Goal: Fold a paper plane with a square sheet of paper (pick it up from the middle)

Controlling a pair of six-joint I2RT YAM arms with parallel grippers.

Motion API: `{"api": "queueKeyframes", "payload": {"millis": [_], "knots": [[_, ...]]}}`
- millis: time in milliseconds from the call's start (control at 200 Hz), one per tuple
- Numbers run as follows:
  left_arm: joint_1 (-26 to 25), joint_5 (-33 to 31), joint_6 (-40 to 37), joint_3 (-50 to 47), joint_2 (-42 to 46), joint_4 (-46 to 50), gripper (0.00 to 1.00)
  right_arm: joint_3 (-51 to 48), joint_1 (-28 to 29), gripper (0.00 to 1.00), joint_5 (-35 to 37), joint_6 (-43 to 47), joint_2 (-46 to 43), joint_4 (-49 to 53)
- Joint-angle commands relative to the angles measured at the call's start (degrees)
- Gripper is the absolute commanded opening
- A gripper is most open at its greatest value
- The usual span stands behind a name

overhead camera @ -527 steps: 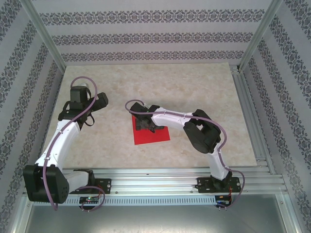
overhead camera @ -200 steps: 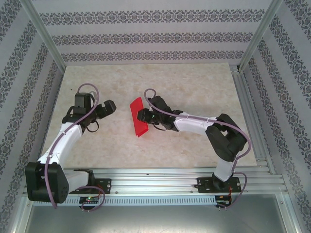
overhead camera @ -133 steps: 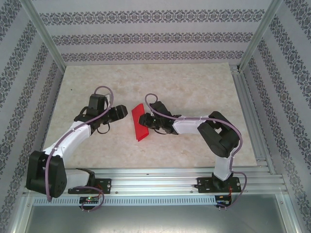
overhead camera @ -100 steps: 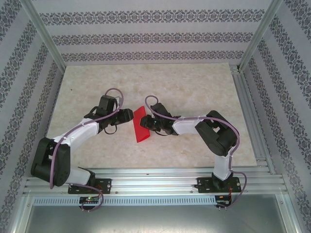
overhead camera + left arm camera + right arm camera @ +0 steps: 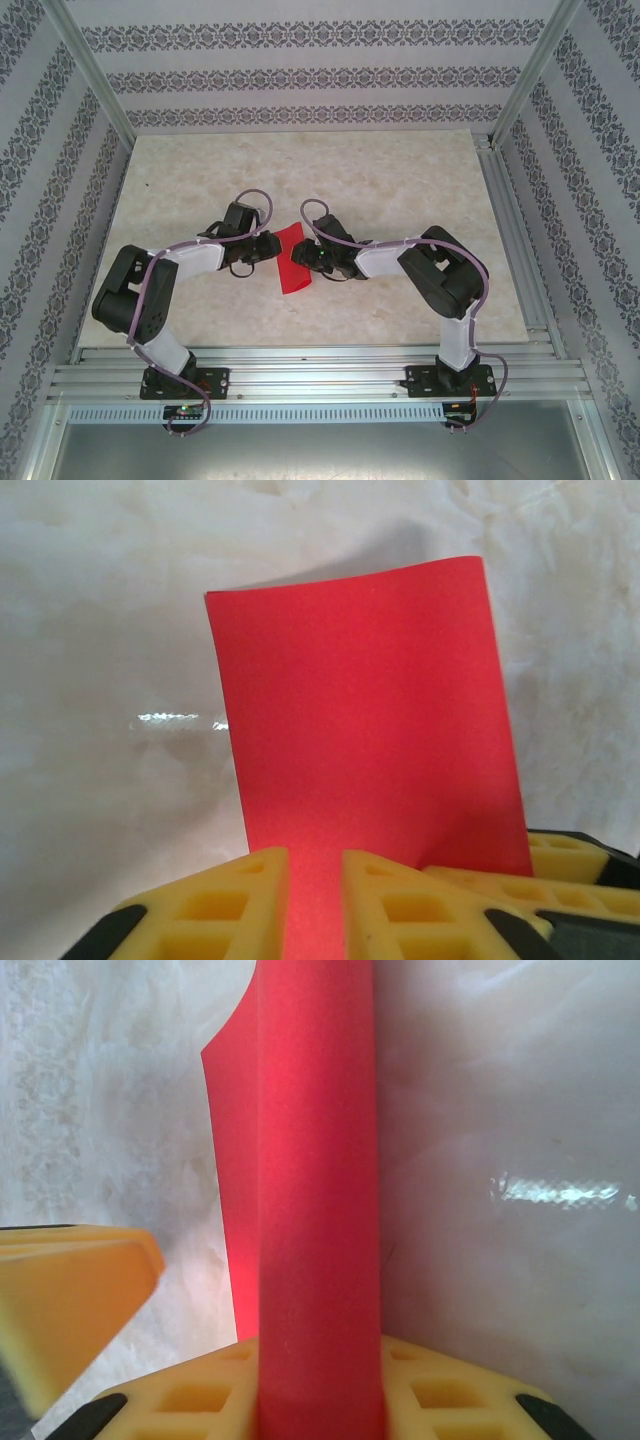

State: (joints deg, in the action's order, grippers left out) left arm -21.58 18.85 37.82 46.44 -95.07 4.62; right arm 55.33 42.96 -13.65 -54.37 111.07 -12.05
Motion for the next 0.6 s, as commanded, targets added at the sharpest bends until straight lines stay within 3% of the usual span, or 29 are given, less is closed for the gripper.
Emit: {"api": "queueKeyframes", "payload": {"millis": [0,310,594], "knots": [[-1.10,1.25,-0.12,2.60,-2.26,-3.44,0.19,-0.12,-0.30,0.29,-0.41,-0.55,1.08,-0.85],[-1.63,-0.34,-2.08,5.51,-6.78,0.58,0.11,0.77,-0.32,0.32,-1.54,-1.05,0.57,0.54],[-1.73,-1.55,-5.47,6.78,-8.62,5.03,0.08,2.57,-1.13,0.60,-1.21,6.98,-5.67,12.58]]}}
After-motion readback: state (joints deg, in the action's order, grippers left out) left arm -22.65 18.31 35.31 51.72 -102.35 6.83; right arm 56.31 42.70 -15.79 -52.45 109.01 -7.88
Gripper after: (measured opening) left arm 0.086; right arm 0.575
